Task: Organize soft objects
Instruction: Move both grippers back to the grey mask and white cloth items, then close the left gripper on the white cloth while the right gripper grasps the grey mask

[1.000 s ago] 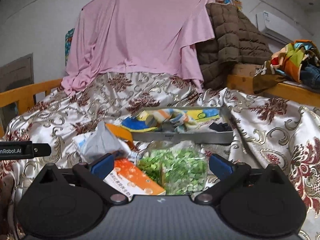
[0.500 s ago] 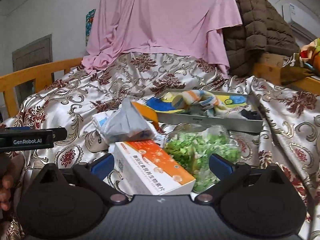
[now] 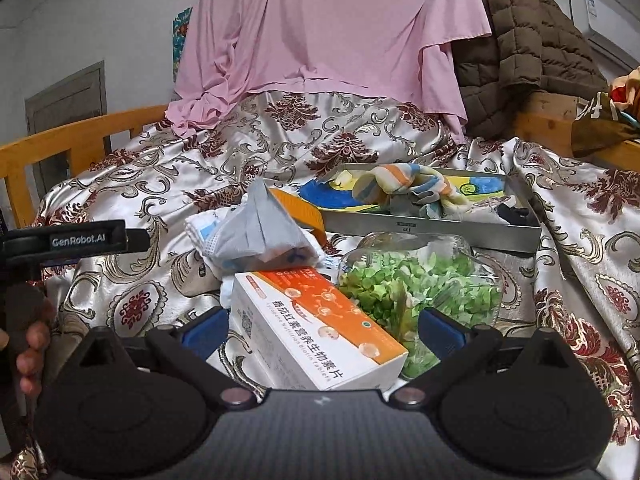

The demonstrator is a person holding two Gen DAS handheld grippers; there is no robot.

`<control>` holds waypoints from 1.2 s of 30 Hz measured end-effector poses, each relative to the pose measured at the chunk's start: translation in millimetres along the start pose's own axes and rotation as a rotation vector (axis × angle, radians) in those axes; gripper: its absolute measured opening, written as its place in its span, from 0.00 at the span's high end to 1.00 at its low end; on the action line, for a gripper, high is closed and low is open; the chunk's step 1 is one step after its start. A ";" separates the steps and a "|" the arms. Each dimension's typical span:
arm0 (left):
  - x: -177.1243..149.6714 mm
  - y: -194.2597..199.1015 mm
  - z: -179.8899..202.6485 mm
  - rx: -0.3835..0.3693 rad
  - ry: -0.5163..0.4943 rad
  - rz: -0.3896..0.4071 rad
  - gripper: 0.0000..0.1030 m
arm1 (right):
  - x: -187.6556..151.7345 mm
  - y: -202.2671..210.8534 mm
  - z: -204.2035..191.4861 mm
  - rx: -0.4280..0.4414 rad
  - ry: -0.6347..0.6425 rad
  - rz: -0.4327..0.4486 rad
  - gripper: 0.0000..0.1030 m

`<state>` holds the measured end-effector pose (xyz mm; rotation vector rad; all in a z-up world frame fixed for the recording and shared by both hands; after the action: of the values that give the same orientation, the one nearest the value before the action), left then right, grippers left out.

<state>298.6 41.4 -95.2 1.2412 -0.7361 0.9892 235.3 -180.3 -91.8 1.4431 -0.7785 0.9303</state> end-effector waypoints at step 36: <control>23.8 -105.3 15.1 -0.377 0.187 -0.109 0.01 | 57.9 -101.5 -34.7 0.130 -0.001 -0.040 0.00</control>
<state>405.0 28.2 -115.1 0.8401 -0.6645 0.8186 347.9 -133.9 -87.6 1.5668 -0.6978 0.9634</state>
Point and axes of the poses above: each gripper's, at about its wrist camera, not at the fingertips, and y roughly against the way its jaws point, z to its right, x to its top, the point moved 9 cm from there along -y, roughly the way its jaws point, and after that the axes turned 3 degrees about -x, right-handed, at the moved point
